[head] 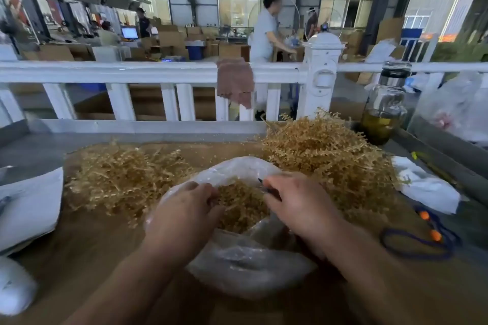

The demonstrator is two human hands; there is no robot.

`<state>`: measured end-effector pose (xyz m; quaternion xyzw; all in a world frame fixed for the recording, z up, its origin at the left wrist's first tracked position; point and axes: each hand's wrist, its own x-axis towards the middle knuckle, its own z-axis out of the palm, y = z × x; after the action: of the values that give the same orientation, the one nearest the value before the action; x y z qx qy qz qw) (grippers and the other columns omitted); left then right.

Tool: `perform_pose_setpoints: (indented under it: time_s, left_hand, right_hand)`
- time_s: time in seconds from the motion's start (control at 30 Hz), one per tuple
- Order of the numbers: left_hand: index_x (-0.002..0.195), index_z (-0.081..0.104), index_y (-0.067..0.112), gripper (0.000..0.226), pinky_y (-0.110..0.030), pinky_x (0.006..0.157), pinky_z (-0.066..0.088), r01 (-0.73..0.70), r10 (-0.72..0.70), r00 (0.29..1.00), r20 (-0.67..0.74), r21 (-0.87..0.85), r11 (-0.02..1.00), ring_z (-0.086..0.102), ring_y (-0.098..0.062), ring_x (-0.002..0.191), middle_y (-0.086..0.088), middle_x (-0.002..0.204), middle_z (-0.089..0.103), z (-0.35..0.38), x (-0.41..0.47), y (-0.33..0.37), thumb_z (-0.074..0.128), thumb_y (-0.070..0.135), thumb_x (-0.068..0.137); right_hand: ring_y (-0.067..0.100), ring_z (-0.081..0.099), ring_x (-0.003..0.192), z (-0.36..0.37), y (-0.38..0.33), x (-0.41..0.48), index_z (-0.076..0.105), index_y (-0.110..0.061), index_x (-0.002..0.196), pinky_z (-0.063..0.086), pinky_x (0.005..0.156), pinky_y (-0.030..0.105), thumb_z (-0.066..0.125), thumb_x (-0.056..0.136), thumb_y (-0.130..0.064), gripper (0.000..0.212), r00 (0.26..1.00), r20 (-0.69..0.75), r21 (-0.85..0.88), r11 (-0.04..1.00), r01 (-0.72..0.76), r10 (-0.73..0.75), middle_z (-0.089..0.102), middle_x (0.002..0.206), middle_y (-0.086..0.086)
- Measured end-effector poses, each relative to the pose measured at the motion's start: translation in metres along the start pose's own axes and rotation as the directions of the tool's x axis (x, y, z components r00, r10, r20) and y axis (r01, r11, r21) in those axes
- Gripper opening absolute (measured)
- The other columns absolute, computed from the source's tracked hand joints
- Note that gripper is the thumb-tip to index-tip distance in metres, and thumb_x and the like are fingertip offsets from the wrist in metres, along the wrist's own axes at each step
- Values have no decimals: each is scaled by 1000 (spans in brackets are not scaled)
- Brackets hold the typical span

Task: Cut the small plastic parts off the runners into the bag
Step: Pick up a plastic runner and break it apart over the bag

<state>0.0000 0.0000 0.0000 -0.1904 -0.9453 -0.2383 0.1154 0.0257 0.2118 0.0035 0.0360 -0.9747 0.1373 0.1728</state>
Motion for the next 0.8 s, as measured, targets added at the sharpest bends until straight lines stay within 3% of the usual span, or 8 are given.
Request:
perform_pose_setpoints:
  time_s: [0.1,0.17,0.33,0.5,0.6,0.67,0.73,0.8]
  left_hand:
    - [112,61,31,24,-26,69,35,-18,24,999,-21,227,974,62,-13,101,9,106,59,13,11,4,53,49,97]
    - [104,59,31,23,-25,68,33,-32,39,999,-25,251,968,61,-12,96,10,100,58,18,10,8,51,50,97]
    - [109,65,30,22,-26,71,36,-2,9,997,-83,84,996,60,-13,95,12,97,58,25,6,0,63,43,90]
    - [123,67,25,34,-31,84,48,-40,32,988,-150,-47,998,63,-16,102,7,111,64,23,8,0,67,32,90]
    - [110,74,21,23,-30,79,49,-109,85,967,-238,-88,990,62,-14,95,5,107,64,21,1,1,70,31,90]
    - [91,73,24,10,-21,70,46,-195,137,945,-296,-175,965,60,-5,82,11,94,63,16,-5,-2,68,33,90]
    - [70,58,31,25,-11,62,38,-297,229,945,-232,-323,898,57,-3,70,16,74,55,9,-12,-1,60,38,94]
    - [63,41,36,37,-9,59,33,-377,358,925,-130,-431,820,50,-3,61,17,62,43,3,-17,5,57,38,97]
  right_hand:
    - [21,59,100,21,-12,18,64,-21,106,48,75,31,55,97,-25,14,998,3,-133,989,66,-67,67,102,-2]
    - [25,58,109,30,-19,20,62,-21,120,53,88,37,53,96,-19,26,997,55,-194,979,59,-49,68,112,2]
    - [22,54,106,34,-17,14,61,-20,119,50,89,34,52,95,-14,26,998,-38,-154,987,42,-48,67,110,-1]
    - [16,56,102,28,-15,8,60,-24,119,45,80,25,60,94,-23,25,994,-105,-23,1000,6,-8,65,107,-6]
    - [13,53,106,24,-13,-6,59,-25,123,40,82,22,64,92,-33,33,993,-115,-19,1000,15,-17,60,113,-8]
    - [10,51,96,21,-11,-16,62,-27,110,38,77,21,63,92,-41,23,995,-93,-6,1000,25,-26,57,102,-11]
    - [4,50,79,14,-9,-22,63,-28,89,43,69,24,57,90,-50,23,999,7,35,999,37,-37,54,85,-15]
    - [3,52,70,7,-6,-23,60,-26,80,45,64,26,54,88,-55,31,992,119,61,997,40,-47,53,75,-14]
